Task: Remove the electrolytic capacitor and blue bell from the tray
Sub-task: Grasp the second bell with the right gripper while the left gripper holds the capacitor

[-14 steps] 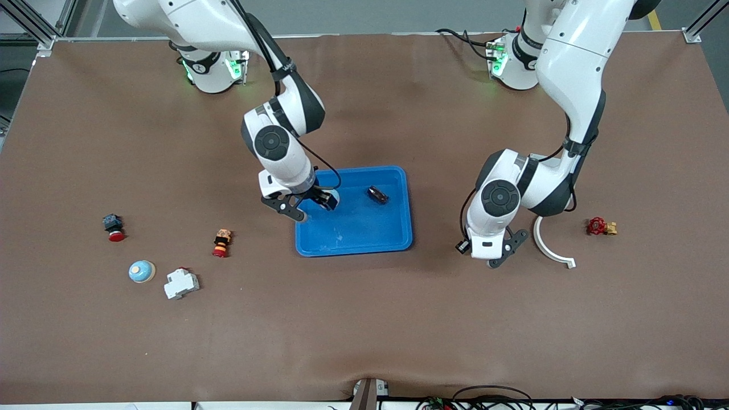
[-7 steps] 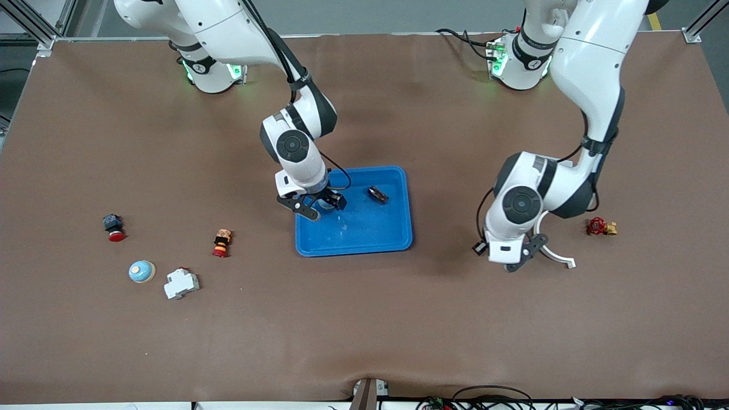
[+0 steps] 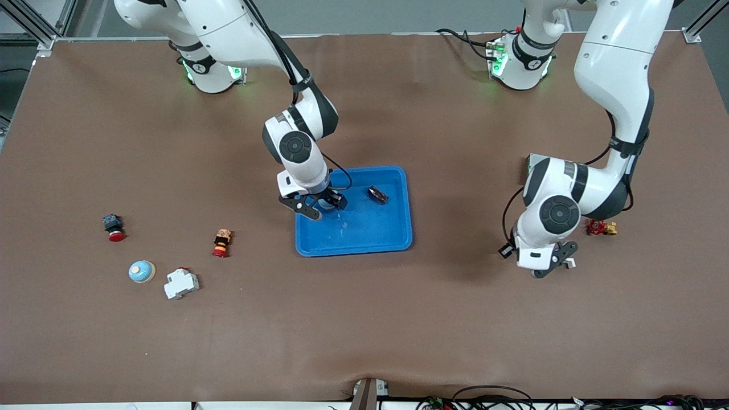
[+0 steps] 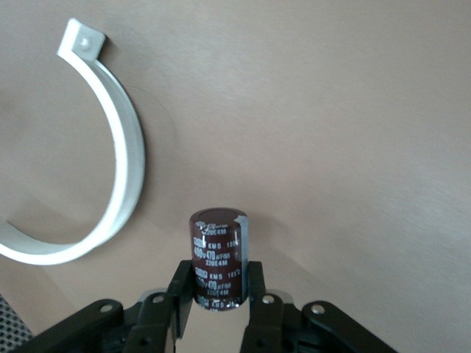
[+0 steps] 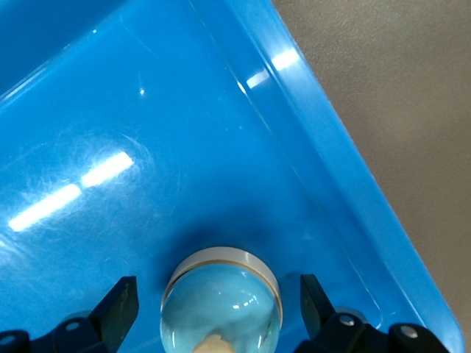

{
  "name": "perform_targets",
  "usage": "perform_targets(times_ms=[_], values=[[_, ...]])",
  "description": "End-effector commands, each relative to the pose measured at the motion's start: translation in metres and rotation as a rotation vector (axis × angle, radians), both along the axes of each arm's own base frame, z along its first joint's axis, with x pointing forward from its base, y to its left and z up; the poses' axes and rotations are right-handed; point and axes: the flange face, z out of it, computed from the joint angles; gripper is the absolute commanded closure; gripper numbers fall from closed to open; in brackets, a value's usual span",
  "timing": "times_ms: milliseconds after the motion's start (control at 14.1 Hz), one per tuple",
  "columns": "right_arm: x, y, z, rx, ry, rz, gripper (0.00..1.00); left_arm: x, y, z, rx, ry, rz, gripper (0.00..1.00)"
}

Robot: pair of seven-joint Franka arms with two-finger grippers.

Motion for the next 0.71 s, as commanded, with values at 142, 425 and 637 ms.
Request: perform_targets(times_ms=[142,425,637], values=[[-0.003,0.005,0.002,-0.009,-0.014,-0.019,1.00,-0.003,0.006,-0.004,0.011,0.013,-0.013,0.67],[0.007,0.004,0.013,0.000,-0.017,-0.025,1.00,0.001,0.004,0.032,0.019,0.005,-0.004,0.00],[0.038,-0.005,0.047,-0.024,0.056,-0.041,1.00,0.000,-0.031,0.041,-0.002,0.002,-0.026,0.00]])
